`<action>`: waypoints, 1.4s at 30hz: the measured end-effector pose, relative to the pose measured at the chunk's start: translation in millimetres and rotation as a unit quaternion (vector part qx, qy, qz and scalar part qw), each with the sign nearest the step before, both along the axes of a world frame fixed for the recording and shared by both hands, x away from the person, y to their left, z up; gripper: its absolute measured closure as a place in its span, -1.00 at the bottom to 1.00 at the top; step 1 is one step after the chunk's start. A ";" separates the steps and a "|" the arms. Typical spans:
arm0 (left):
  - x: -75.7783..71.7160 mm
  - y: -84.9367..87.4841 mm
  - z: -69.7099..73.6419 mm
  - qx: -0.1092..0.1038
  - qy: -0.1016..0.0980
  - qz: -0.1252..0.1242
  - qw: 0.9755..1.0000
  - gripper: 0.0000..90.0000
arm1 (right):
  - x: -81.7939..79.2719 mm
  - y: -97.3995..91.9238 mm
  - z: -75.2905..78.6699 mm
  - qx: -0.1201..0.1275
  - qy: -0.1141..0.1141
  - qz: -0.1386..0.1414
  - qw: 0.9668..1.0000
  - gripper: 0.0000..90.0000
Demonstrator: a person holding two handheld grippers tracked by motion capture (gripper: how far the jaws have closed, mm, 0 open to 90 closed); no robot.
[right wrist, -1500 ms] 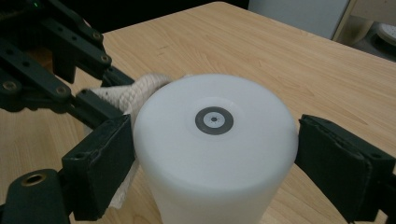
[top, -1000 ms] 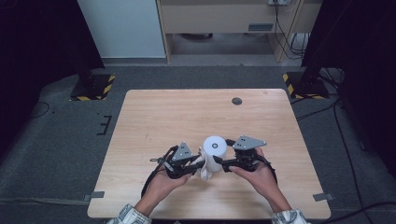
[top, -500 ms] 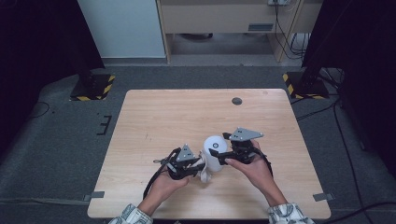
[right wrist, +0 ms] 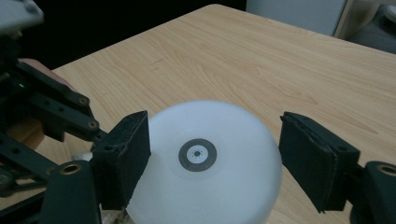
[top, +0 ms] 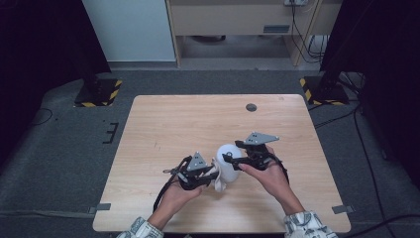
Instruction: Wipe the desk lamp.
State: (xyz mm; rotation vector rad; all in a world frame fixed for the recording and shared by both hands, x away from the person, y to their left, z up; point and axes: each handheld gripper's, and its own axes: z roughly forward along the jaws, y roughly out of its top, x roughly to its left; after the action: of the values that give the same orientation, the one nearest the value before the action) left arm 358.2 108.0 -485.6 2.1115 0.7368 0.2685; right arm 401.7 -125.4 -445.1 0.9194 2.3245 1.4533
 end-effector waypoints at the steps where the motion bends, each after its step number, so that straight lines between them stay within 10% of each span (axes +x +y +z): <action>1: -0.4 -0.2 1.2 0.001 -0.001 0.000 1.000 0.55 | 0.2 -0.2 0.7 -0.003 0.001 0.000 1.000 -0.41; 8: -7.8 0.3 26.8 -0.028 -0.025 0.001 0.999 0.55 | 0.7 1.1 4.8 -0.019 0.005 0.003 1.000 -0.40; 18: -1.3 -6.1 -9.2 0.012 0.016 0.007 1.000 0.55 | 0.9 1.0 4.6 -0.018 0.005 0.001 1.000 -0.40; 27: -16.7 -7.4 28.7 -0.043 -0.021 -0.006 0.999 0.55 | 0.7 0.9 4.3 -0.017 0.004 0.002 1.000 -0.40; 35: -5.5 -11.9 -15.2 0.022 0.025 0.003 0.999 0.55 | -0.1 1.3 4.3 -0.018 0.000 0.000 1.000 -0.40; 42: -14.3 -14.3 1.9 -0.009 0.011 -0.003 1.000 0.55 | 0.8 0.7 3.5 -0.014 0.001 0.003 1.000 -0.40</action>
State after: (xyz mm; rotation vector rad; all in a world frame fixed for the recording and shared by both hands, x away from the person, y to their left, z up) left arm 343.9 93.7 -483.8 2.1017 0.7427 0.2353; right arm 402.4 -124.8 -441.5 0.9084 2.3444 1.4182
